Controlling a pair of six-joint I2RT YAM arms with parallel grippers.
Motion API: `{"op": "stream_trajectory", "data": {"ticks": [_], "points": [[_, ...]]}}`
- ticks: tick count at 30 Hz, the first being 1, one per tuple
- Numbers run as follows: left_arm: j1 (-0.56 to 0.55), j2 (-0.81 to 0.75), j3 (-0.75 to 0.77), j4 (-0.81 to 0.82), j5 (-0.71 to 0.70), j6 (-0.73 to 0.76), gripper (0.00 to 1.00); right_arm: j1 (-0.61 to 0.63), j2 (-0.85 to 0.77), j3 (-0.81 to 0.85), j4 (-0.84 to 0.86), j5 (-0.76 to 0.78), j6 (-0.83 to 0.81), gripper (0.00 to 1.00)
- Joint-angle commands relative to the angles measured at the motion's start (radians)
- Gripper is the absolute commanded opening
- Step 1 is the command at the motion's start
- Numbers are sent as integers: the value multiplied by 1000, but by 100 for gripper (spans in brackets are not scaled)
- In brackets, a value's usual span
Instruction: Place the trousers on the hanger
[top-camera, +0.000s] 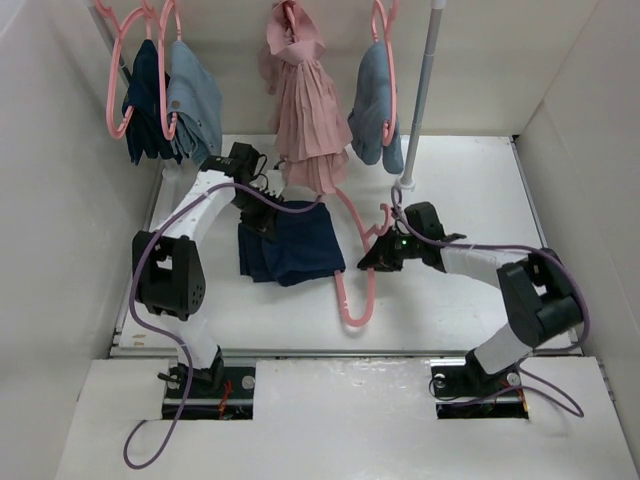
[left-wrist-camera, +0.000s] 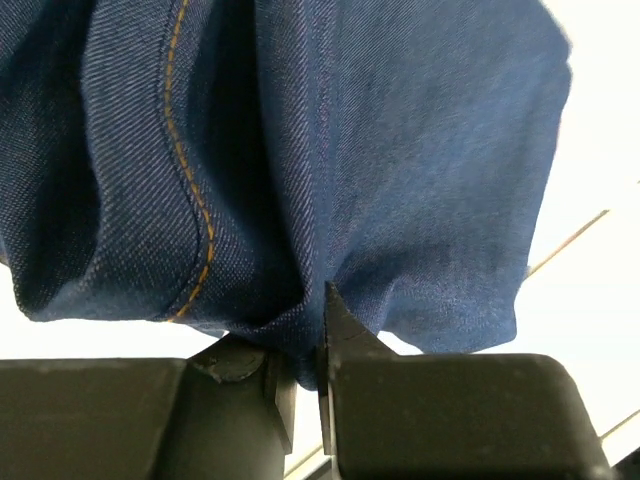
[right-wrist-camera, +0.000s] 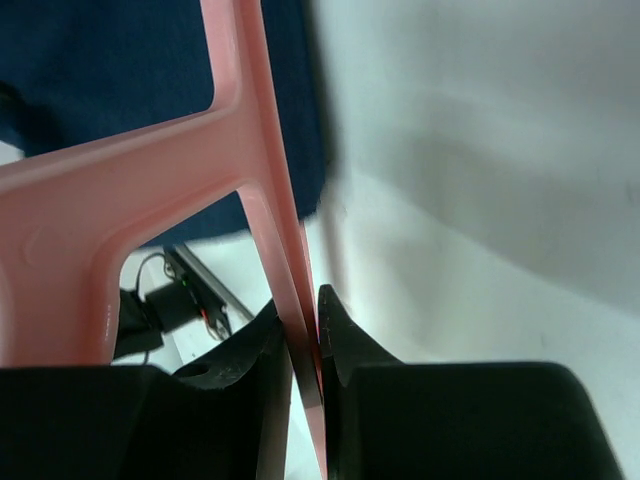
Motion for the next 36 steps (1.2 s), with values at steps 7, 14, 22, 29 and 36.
{"op": "stream_trajectory", "data": {"ticks": [7,14,22,29,36], "points": [[29,28,-143,149,-329,175,0,-24,171,200,-8,115,-17,0],[51,38,-196,269,-446,206,0,-24,203,178,-8,117,-17,0],[60,-41,-337,395,-426,245,64,105,-68,141,-146,219,-60,0],[127,-301,-466,375,-199,367,66,274,-307,243,-359,331,-10,0],[158,-611,-591,235,-129,674,63,372,-501,353,-497,439,110,0]]}}
